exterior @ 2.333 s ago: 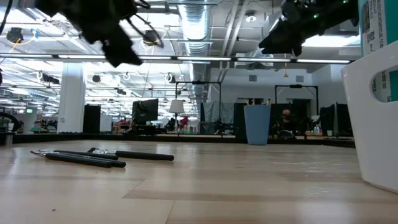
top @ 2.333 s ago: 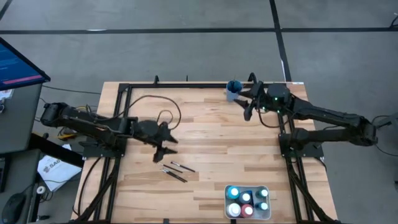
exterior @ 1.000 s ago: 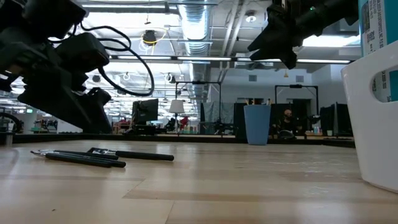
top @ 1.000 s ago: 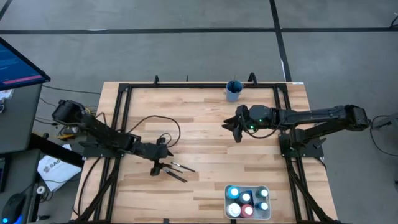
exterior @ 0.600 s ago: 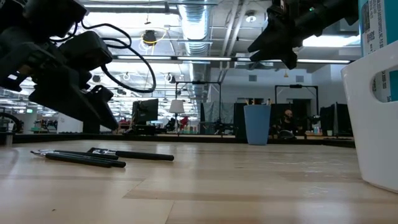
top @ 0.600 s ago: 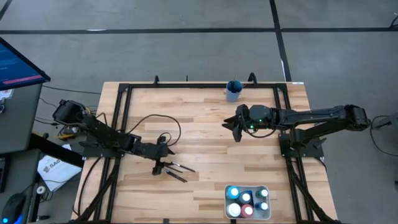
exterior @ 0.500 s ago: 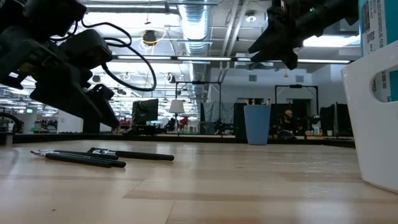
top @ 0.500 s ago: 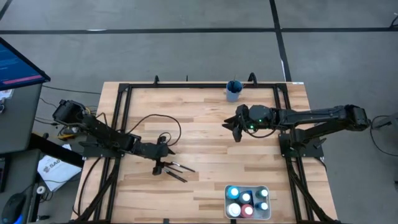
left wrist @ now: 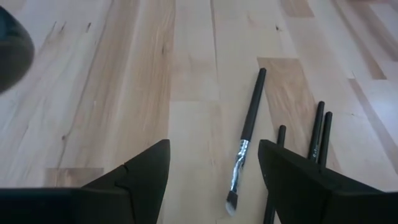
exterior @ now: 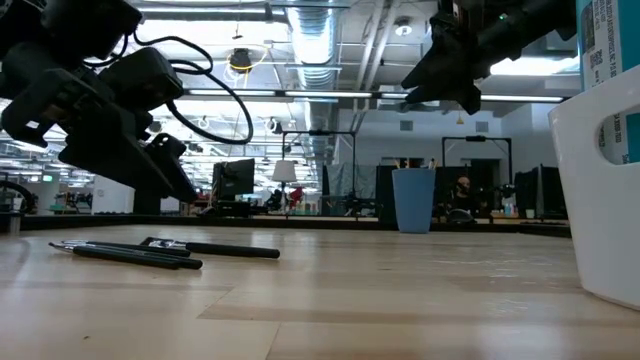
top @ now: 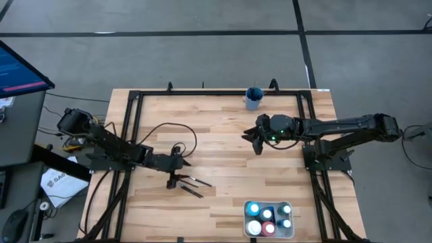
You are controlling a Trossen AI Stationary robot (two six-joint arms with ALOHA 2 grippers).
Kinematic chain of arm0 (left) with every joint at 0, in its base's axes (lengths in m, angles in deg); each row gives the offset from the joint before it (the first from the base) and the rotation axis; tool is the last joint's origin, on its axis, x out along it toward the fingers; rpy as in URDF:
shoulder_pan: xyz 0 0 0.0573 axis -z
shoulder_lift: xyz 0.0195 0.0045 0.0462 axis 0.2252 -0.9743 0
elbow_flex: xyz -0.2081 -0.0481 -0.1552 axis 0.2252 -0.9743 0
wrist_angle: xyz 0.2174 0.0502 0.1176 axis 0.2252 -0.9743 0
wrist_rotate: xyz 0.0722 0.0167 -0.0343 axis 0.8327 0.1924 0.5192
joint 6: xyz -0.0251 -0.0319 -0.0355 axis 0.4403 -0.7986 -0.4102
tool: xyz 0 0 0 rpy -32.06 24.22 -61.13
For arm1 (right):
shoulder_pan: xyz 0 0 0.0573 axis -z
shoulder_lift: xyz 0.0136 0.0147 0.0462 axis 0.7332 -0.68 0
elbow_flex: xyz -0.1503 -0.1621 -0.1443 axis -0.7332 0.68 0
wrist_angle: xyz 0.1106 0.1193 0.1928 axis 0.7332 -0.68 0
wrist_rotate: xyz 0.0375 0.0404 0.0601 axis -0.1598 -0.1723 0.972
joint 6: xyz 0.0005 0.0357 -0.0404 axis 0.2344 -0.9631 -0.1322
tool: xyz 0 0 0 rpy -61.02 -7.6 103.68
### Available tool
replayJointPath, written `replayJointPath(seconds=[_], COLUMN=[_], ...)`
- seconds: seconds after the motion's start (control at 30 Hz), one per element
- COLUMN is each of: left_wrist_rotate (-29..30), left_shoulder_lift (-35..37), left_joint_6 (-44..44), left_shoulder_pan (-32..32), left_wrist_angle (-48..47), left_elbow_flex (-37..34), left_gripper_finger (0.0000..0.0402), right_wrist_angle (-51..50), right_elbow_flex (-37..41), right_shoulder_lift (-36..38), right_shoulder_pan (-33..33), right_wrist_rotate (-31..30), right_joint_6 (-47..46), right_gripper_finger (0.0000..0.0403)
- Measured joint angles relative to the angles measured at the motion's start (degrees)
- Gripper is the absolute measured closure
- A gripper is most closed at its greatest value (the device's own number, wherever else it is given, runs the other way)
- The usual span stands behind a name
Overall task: Pick & Place Paint Supplies
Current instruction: Put the silver paintbrush into the blue cup
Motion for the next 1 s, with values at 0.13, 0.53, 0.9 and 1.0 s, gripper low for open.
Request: replayJointPath(seconds=[0.13,0.53,0.9,1.0], left_wrist_rotate=[0.06,0.18,-2.24,-2.23], left_shoulder_lift=[0.0,-4.29,-9.71,-9.92], left_joint_6=[-0.02,-0.04,0.13,0.66], left_shoulder_pan=[-0.34,-0.3,-0.31,0.01], left_wrist_angle=[0.03,0.79,3.51,3.64], left_elbow_flex=[0.0,0.04,0.04,0.04], left_gripper_finger=[0.0165,0.0165,0.0165,0.0165], right_wrist_angle=[-0.13,-0.18,-1.71,-2.41], right_elbow_flex=[0.0,0.0,0.0,0.0], right_shoulder_lift=[0.0,0.0,-0.02,-0.02], right_shoulder_pan=[0.0,0.02,0.0,0.0], right_wrist_rotate=[0.0,0.0,0.03,0.03], right_joint_6=[0.0,0.46,0.59,0.58], right_gripper_finger=[0.0283,0.0283,0.0283,0.0283])
